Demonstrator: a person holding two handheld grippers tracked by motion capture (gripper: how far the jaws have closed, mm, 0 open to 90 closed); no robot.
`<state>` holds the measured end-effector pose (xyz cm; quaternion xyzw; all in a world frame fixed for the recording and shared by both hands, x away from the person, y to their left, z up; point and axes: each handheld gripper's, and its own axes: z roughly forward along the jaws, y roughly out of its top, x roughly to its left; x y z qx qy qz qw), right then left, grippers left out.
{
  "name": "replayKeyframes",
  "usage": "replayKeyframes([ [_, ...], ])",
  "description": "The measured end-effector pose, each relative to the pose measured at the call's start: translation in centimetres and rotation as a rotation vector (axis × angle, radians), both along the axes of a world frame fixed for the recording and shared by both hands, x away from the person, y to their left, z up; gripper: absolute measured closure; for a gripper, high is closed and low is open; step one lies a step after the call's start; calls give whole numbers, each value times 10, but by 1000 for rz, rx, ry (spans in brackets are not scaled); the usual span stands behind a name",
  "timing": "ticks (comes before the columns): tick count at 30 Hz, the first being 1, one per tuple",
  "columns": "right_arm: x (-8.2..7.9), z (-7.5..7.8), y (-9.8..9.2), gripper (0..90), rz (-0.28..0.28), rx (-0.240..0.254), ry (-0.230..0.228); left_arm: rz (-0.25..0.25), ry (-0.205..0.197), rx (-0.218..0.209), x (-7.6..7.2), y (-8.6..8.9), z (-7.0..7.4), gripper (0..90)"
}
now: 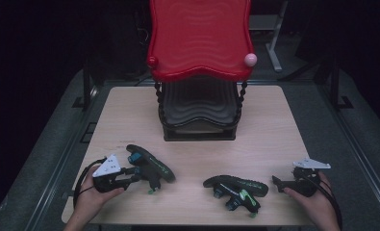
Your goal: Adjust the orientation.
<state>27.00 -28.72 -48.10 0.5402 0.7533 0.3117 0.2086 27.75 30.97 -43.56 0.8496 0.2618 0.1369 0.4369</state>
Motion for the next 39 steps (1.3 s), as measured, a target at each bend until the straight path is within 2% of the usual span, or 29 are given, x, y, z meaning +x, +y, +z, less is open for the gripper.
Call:
replayKeyframes([
  [4,0,0,0,3,0,0,0,7,-7,-36,-6,9,8,677],
  [7,0,0,0,3,1,-1,-1,9,-17,-45,-10,12,13,678],
  [12,0,0,0,3,0,0,0,4,-17,-64,-8,10,16,678],
  [24,0,0,0,3,0,0,0,-19,1,-115,28,-15,18,678],
  [39,0,0,0,3,0,1,-1,-12,65,-93,70,-53,6,657],
])
